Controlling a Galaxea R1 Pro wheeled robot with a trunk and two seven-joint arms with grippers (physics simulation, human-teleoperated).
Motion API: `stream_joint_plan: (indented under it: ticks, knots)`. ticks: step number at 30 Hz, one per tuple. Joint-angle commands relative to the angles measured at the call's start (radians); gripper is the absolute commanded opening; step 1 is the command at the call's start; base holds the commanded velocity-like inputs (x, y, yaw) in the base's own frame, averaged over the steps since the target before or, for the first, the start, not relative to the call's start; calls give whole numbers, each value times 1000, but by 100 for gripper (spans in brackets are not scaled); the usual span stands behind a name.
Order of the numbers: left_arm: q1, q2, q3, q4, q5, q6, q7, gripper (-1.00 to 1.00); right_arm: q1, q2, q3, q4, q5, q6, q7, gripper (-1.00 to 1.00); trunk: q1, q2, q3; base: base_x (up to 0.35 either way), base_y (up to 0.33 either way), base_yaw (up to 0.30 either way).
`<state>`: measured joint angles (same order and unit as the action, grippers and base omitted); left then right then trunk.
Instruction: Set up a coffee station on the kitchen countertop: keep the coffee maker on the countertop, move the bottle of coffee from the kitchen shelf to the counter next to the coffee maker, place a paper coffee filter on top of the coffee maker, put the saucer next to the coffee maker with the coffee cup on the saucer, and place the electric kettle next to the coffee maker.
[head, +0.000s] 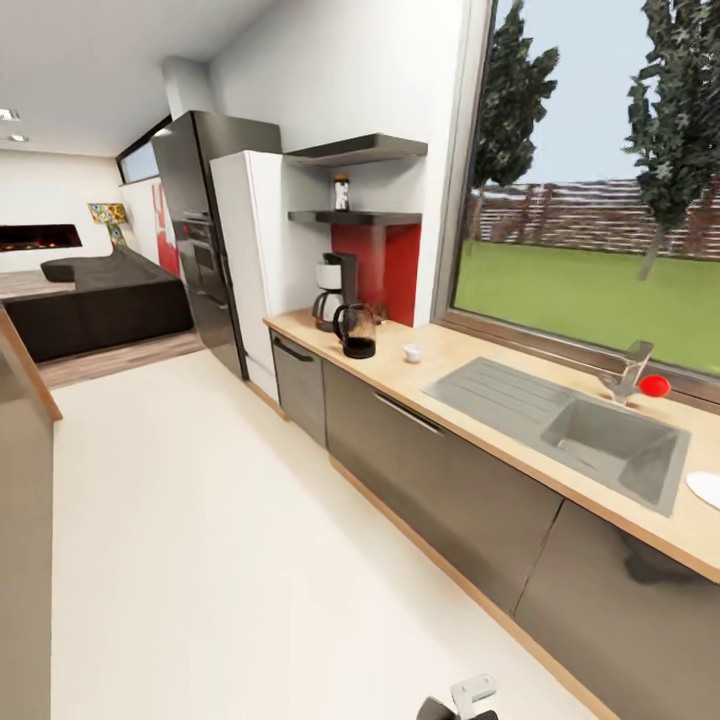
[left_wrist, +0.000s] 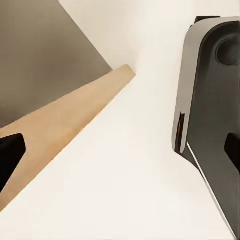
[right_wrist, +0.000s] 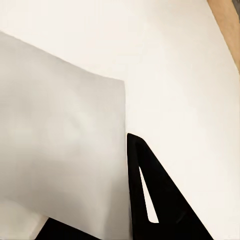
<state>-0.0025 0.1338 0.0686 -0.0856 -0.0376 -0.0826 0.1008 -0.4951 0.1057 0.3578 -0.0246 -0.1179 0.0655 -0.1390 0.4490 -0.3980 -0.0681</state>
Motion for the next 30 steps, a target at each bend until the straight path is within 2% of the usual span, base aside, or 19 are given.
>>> stream_joint_plan:
  ticks: [1, 12, 30]
  knots:
    - [0, 0, 7, 0, -4, -3, 0, 100, 0, 0, 9, -2, -13, 5, -4, -100, 1, -2, -3, 272, 235, 172]
    - [-1, -2, 7, 0, -4, -3, -10, 100, 1, 0, 9, -1, -11, 5, -5, -100, 1, -2, -14, 277, 224, 145]
    - [-1, -5, 7, 0, -4, -2, -12, 100, 1, -1, 9, -1, -10, 5, -6, -100, 1, -2, -15, 333, 15, 5]
